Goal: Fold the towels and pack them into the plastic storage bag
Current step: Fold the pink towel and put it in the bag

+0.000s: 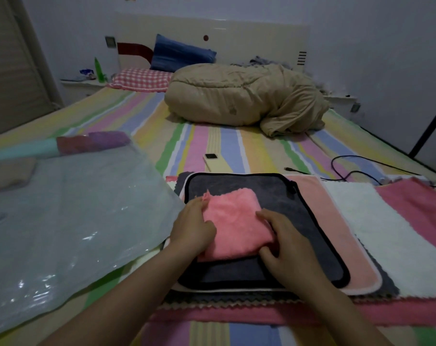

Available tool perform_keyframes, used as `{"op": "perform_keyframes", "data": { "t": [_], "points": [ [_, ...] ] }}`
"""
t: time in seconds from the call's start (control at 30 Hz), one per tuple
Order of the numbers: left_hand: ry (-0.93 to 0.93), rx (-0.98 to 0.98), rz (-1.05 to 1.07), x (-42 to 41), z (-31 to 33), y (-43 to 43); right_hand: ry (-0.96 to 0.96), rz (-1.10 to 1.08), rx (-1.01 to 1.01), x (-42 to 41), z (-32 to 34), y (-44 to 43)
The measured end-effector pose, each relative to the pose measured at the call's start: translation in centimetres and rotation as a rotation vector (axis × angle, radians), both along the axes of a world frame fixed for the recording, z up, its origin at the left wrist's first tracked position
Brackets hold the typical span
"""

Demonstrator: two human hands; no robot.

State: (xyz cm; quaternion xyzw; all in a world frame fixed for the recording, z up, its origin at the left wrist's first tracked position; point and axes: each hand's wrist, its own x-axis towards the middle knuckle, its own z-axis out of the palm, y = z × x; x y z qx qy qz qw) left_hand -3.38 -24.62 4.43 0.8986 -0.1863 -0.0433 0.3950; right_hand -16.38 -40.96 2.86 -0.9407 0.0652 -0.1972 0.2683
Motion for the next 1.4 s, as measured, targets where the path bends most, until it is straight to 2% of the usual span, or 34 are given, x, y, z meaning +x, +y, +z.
{"op": "perform_keyframes", "data": {
  "t": [0.2, 0.27, 0.33, 0.37, 0.43, 0.53, 0.6, 0.7, 0.77, 0.8, 0.87, 0.93, 1.0, 1.07, 1.13, 1.2, 1.4],
  "points": [
    [-0.052, 0.076, -0.029, 0.0, -1.0, 0.4, -0.141, -0.185, -0.148, -0.4, -0.1, -0.3],
    [-0.061, 0.073, -0.035, 0.0, -1.1, 0.5, -0.121, -0.217, -0.201, -0.7, 0.0, -0.4],
    [-0.077, 0.076, -0.043, 0.0, -1.1, 0.5, -0.013, -0.222, -0.207, -0.8, 0.0, -0.5],
    [-0.087, 0.078, -0.048, 0.1, -1.1, 0.5, 0.065, -0.205, -0.172, -0.7, 0.0, -0.6],
    [-0.117, 0.088, -0.058, 0.1, -1.2, 0.6, 0.196, -0.175, 0.025, -0.5, 0.6, -0.6],
    [-0.209, 0.128, -0.028, -0.3, -1.1, 1.0, 0.264, -0.247, 0.308, 0.7, 2.5, -0.4],
    [-0.425, 0.258, 0.021, -1.3, -0.5, 1.2, 0.325, -0.307, 0.306, 2.1, 3.2, -0.3],
    [-0.735, 0.292, -0.132, -2.4, 0.3, 0.8, 0.465, -0.364, 0.29, 4.4, 3.7, -0.1],
    [-0.732, 0.453, -0.313, -2.7, 0.0, 0.6, 0.553, -0.382, 0.311, 5.4, 4.0, 0.2],
    [-0.657, 0.575, -0.389, -2.8, -0.4, 0.5, 0.562, -0.388, 0.306, 5.7, 4.2, 0.5],
    [-0.475, 0.622, -0.469, -2.5, -1.5, 0.8, 0.494, -0.385, 0.218, 6.0, 4.5, 1.6],
    [-0.382, 0.403, -0.51, -1.8, -1.9, 1.5, 0.385, -0.34, 0.045, 5.8, 4.6, 3.2],
    [-0.457, 0.146, -0.49, -1.2, -1.2, 2.9, 0.327, -0.285, -0.187, 5.5, 4.8, 5.3],
    [-0.544, 0.0, -0.414, -0.5, -0.8, 4.8, 0.337, -0.246, -0.401, 5.3, 5.3, 7.4],
    [-0.564, -0.017, -0.337, -0.1, -0.4, 6.9, 0.37, -0.219, -0.515, 5.5, 5.5, 9.4],
    [-0.573, -0.002, -0.265, 0.5, -0.7, 9.1, 0.401, -0.214, -0.518, 5.9, 5.0, 11.1],
    [-0.484, 0.196, -0.209, 2.3, -3.1, 16.1, 0.469, -0.324, -0.57, 6.9, 2.6, 12.9]
  ]
}}
